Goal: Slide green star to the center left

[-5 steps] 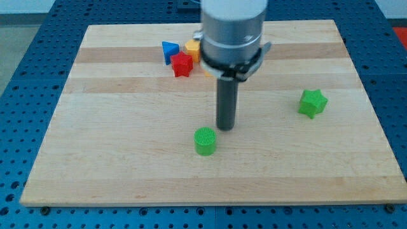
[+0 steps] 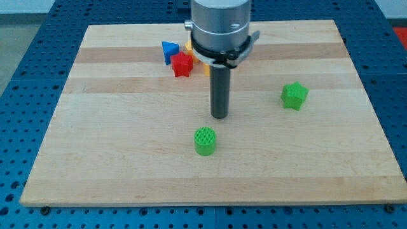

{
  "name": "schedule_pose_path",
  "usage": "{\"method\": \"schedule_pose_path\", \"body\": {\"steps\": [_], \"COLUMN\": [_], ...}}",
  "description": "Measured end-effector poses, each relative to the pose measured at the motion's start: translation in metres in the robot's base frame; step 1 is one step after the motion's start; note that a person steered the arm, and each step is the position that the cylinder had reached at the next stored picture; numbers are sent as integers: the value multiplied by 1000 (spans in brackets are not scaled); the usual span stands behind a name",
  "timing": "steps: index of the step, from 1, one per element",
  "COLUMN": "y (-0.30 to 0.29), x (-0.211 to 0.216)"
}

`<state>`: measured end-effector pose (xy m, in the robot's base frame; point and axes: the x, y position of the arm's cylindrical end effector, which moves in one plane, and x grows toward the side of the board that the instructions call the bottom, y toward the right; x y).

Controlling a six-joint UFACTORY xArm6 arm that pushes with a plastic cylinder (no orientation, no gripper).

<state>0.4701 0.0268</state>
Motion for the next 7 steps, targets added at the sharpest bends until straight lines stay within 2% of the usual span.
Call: {"method": "schedule_pose_path", "body": {"steps": [1,3,4,5,6,7], "y": [54,195,183,95,70,73], "x": [14,-5,-46,-42,17,40]}}
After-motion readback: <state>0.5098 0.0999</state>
